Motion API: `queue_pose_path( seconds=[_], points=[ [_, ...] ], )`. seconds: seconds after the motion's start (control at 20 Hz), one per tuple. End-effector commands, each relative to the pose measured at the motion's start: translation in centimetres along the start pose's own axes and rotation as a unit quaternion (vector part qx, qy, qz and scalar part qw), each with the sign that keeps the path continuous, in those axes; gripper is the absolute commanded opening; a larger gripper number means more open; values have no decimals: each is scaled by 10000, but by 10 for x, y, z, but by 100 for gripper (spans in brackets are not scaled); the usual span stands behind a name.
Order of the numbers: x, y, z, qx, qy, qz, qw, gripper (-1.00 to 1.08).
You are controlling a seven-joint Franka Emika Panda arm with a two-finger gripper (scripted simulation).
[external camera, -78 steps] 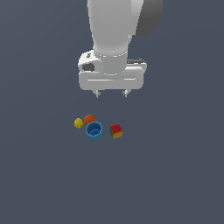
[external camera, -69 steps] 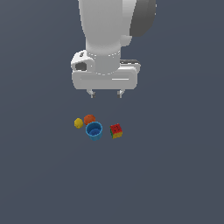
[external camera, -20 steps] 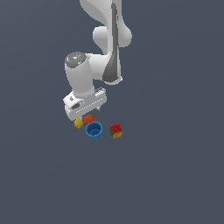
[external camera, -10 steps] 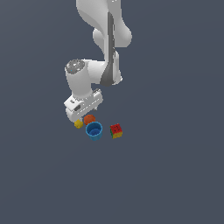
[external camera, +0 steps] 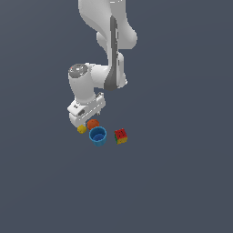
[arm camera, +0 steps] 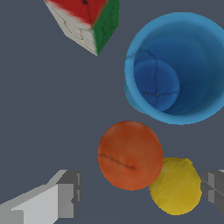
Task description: Pick up a designated object from a clutter of objects.
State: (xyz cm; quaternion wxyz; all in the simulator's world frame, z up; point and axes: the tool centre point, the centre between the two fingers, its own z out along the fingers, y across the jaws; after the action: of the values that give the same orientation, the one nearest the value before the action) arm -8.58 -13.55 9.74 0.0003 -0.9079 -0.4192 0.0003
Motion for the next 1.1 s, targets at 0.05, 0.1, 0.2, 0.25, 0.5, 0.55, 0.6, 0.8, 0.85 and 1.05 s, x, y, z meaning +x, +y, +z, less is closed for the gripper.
queue_pose_path(
  seconds=[0.05, 0.1, 0.2, 0.25, 0.5, 0.55, 0.6, 0.8, 0.85, 1.05],
  points=[
    [0, 0, 1, -1, 1, -3, 10000, 100],
    [0, 0, 2, -1, 1, -3, 10000, 100],
    [0, 0, 7, -1, 1, -3, 10000, 100],
    [0, 0, 10, -2, 0, -6, 10000, 100],
    [-1, -1, 31, -4, -1, -13, 10000, 100],
    [-1, -1, 35, -4, -1, -13, 10000, 100],
    [-1, -1, 39, -4, -1, -13, 10000, 100],
    [-1, -1, 48, -4, 0, -16, 10000, 100],
    [-1, -1, 50, -4, 1, -19, 10000, 100],
    [-1, -1, 51, -4, 1, -19, 10000, -100]
  ],
)
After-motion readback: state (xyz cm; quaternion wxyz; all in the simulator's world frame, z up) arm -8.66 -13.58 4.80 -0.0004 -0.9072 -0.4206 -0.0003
